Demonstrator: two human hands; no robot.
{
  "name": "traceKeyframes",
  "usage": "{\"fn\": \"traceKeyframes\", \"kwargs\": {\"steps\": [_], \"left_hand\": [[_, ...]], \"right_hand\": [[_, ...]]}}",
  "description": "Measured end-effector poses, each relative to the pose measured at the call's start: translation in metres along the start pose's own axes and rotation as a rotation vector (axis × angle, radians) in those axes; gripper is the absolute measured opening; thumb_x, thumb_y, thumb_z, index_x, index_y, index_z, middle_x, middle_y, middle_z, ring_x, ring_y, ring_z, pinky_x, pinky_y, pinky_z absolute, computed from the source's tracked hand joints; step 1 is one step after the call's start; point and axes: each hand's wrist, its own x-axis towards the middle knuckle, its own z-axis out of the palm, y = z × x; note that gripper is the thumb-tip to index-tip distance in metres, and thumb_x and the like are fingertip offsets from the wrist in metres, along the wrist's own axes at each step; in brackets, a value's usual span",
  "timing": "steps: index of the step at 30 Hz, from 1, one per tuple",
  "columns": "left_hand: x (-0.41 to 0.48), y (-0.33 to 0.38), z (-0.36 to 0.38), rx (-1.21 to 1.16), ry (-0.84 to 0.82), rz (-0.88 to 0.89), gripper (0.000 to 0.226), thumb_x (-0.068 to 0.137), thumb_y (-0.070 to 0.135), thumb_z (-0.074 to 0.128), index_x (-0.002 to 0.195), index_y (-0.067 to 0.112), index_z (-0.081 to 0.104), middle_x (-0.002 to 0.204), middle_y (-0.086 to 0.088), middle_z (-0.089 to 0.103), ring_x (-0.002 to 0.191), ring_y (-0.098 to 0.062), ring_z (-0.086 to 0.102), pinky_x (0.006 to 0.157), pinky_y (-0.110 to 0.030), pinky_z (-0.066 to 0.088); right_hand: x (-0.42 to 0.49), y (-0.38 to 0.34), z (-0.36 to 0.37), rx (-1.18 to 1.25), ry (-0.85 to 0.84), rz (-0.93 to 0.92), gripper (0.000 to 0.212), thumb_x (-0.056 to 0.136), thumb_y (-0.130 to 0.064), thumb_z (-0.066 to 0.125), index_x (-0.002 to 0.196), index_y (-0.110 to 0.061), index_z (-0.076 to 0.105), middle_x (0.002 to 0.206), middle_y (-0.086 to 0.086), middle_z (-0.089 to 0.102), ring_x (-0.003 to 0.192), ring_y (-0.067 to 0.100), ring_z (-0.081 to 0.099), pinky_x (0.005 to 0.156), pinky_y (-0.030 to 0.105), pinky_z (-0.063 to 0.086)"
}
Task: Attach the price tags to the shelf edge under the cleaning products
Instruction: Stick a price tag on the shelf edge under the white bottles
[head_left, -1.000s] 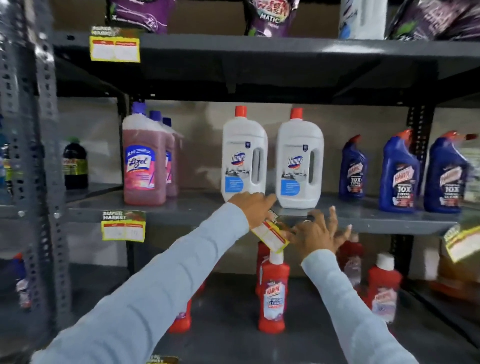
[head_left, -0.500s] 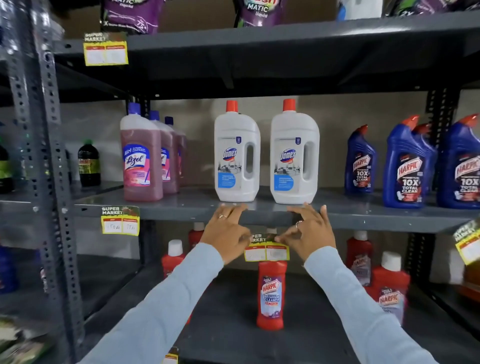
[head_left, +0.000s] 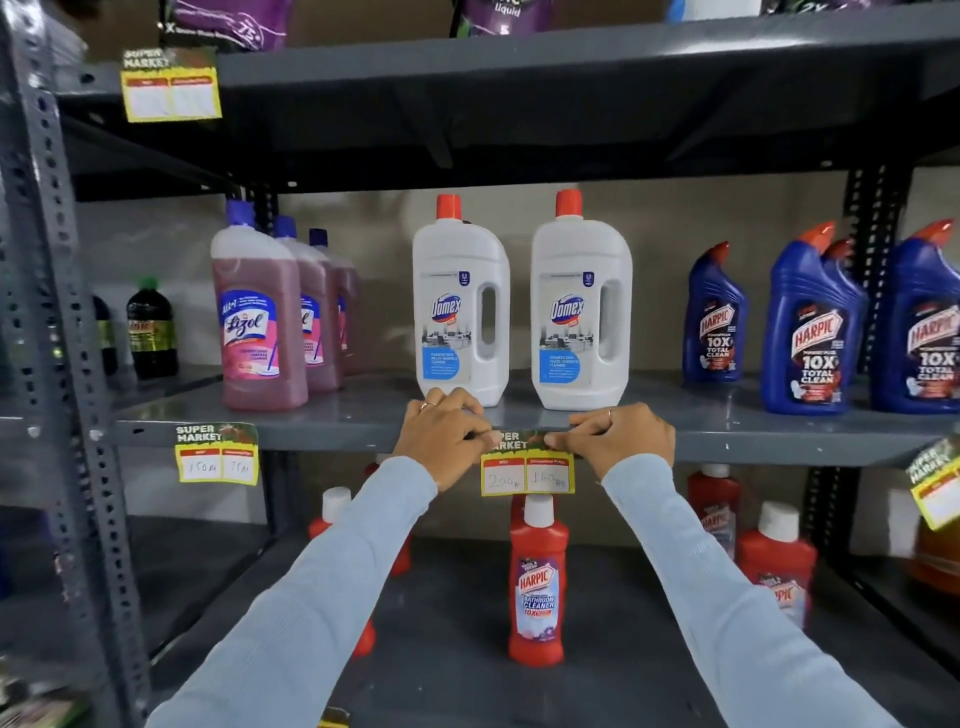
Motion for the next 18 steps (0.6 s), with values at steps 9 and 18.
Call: {"fn": "traceKeyframes", "kwargs": {"steps": [9,18], "left_hand": [[0.001,-0.005,0.002,-0.383,0.174,-0.125,0.051,0.068,0.025,0.079,0.048,0.015,0.034,0.083,0.001,0.066,0.091,-0.014,0.059,0.072,-0.02,0.04],[-0.008,0.008,-0.021,-0.623,0.12,-0.223,0.028,0.073,-0.01,0.057,0.073,0.018,0.053,0.104,-0.001,0.07,0.103,-0.015,0.062,0.084,-0.029,0.048]], "right_hand": [[0.013,-0.004,-0.007,-0.105,-0.006,0.033,0.038,0.048,-0.052,0.084,0.059,-0.028,0.056,0.064,-0.011,0.061,0.071,0.019,0.062,0.084,0.042,0.053],[0.008,0.023,-0.041,0.158,-0.034,-0.096,0.022,0.069,-0.009,0.078,0.086,-0.021,0.069,0.094,-0.001,0.07,0.088,0.013,0.065,0.074,0.027,0.054]]}}
